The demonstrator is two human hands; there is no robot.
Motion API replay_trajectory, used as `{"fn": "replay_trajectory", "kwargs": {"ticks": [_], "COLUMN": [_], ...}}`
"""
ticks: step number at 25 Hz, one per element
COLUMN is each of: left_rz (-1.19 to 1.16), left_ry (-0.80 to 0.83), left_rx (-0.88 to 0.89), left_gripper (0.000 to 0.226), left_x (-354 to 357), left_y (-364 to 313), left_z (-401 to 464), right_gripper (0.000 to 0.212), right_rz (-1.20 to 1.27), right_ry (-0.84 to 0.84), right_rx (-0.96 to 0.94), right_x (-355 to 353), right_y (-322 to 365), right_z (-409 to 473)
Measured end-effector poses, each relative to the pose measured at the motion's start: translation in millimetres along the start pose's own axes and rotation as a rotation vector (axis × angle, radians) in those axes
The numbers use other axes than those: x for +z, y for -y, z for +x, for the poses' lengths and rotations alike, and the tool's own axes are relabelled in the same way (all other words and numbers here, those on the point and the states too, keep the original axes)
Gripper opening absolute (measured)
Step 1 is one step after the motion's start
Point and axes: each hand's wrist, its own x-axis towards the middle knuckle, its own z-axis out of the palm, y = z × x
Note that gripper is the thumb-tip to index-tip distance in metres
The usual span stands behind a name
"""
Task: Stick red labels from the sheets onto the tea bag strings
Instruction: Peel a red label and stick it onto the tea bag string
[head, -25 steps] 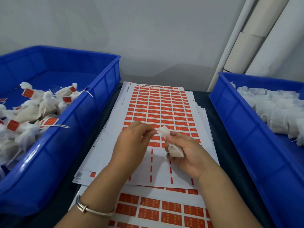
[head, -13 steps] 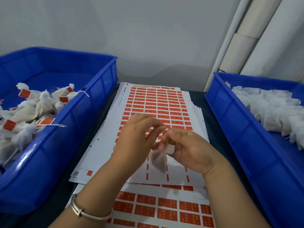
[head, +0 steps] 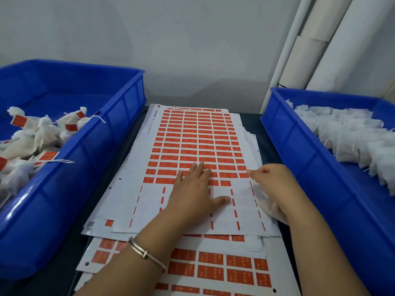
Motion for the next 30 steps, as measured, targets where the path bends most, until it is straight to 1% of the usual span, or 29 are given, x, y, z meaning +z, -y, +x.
{"fn": "replay_trajectory", "kwargs": {"ticks": [2,4,6,8,11,13,14,18,24,26,27,28,30], "left_rz": [0.050,0.079,0.079,0.085,0.084,0.077,0.076,0.073,0.062,0.041,0.012,-0.029,-0.119], "left_ry": [-0.015,-0.004,0.002,0.001,-0.002,0.004,0.010,0.025,0.018,0.025,0.026,0.026,0.028], "left_rx": [0.013,0.011,0.009,0.006,0.006,0.010,0.012,0.021,0.023,0.021,0.018,0.015,0.009], "left_gripper": [0.094,0.094,0.093,0.094,0.094,0.094,0.094,0.094,0.092,0.092,0.091,0.089,0.086], "left_x": [5,6,7,7,9,9,8,8,6,4,3,1,-2], "left_y": [1,2,3,5,6,6,5,5,3,1,-1,-2,-6], "left_z": [2,2,1,-1,-4,-5,-4,-5,-7,-9,-10,-11,-14], "right_gripper": [0.022,0.026,0.038,0.041,0.029,0.018,0.015,0.019,0.015,0.016,0.019,0.025,0.045], "right_rz": [-0.093,-0.059,0.001,0.030,0.092,0.175,0.200,0.140,0.234,0.277,0.309,0.345,0.395], "right_ry": [0.015,0.054,0.040,0.018,0.023,0.058,0.078,0.110,0.124,0.184,0.242,0.310,0.447], "right_rx": [0.072,0.109,0.127,0.141,0.182,0.197,0.200,0.225,0.195,0.168,0.150,0.127,0.067], "right_x": [1,0,-1,-4,-9,-13,-14,-14,-15,-17,-18,-19,-20], "right_y": [-7,-10,-10,-12,-12,-11,-10,-13,-16,-18,-18,-18,-20], "right_z": [7,11,12,12,11,9,9,9,12,12,11,10,7]}}
